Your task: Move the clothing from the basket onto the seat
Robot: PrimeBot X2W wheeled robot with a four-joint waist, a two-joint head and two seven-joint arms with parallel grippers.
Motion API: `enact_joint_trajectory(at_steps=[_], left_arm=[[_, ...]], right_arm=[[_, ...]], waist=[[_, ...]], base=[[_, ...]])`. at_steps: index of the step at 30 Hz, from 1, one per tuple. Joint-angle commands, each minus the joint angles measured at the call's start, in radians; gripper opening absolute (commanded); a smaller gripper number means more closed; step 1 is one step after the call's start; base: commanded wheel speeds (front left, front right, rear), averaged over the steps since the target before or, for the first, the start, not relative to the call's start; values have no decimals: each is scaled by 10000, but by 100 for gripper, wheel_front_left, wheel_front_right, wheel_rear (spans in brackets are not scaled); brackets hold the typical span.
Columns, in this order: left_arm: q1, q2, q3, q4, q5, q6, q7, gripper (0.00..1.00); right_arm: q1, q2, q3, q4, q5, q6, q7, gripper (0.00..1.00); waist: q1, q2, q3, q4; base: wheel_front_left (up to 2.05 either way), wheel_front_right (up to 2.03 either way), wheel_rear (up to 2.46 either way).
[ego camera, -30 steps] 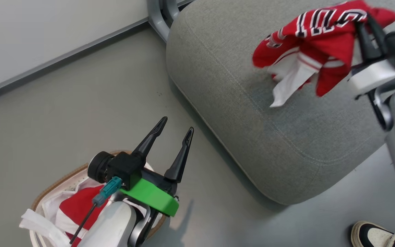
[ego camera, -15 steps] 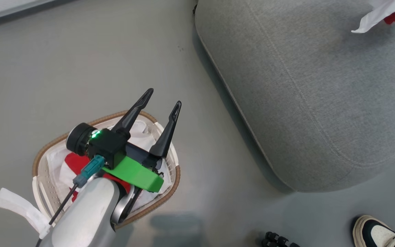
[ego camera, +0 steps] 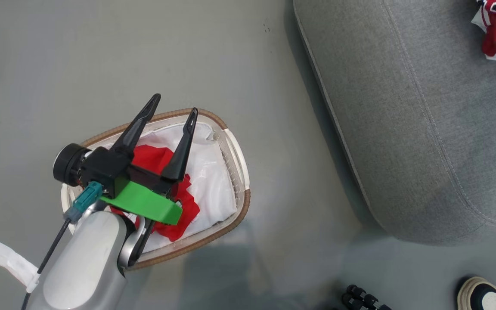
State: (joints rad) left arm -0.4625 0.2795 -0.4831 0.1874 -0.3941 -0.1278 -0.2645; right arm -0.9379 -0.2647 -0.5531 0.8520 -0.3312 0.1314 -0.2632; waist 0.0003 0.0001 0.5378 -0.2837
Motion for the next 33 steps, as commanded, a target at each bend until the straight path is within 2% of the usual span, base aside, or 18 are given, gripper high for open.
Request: enact_joint_trajectory(at_steps=[1, 6, 13, 18, 19, 21, 25, 33], left_arm=[[102, -11, 100, 36, 70, -42, 3, 100], [464, -369, 841, 201, 147, -42, 3, 100], [1138, -705, 1581, 492, 433, -42, 1, 100], [1578, -1012, 2329, 763, 648, -42, 3, 100], [1739, -1111, 2642, 879, 720, -42, 3, 100], [1848, -1202, 2947, 983, 814, -42, 3, 100], [2045, -1422, 3637, 1156, 1012, -42, 3, 100], [2445, -1798, 4279, 1692, 1367, -42, 1, 100]], right_arm=[[347, 98, -58, -179, -67, -14, -24, 100], [1603, 611, 33, -1397, 540, -14, -24, 100], [3639, 1111, 757, -2720, 1379, -14, -22, 100], [4493, 1365, 1629, -3531, 2035, -14, -24, 100], [4727, 1454, 2159, -3756, 2208, -14, -24, 100], [4791, 1504, 2560, -3980, 2446, -14, -24, 100], [4905, 1695, 3501, -4021, 2772, -14, -24, 100], [5179, 1956, 4666, -3652, 3191, -14, -24, 100]], waist=[[-3, -1, -230, -40], [-3, -1, -761, -41], [-3, -1, -1580, 202], [-3, -1, -2104, 656], [-3, -1, -2287, 850], [-3, -1, -2454, 1041], [-3, -1, -2792, 1480], [-3, -1, -3360, 2584]], base=[[0, 0, 0], [0, 0, 0], [0, 0, 0], [0, 0, 0], [0, 0, 0], [0, 0, 0], [0, 0, 0], [0, 0, 0]])
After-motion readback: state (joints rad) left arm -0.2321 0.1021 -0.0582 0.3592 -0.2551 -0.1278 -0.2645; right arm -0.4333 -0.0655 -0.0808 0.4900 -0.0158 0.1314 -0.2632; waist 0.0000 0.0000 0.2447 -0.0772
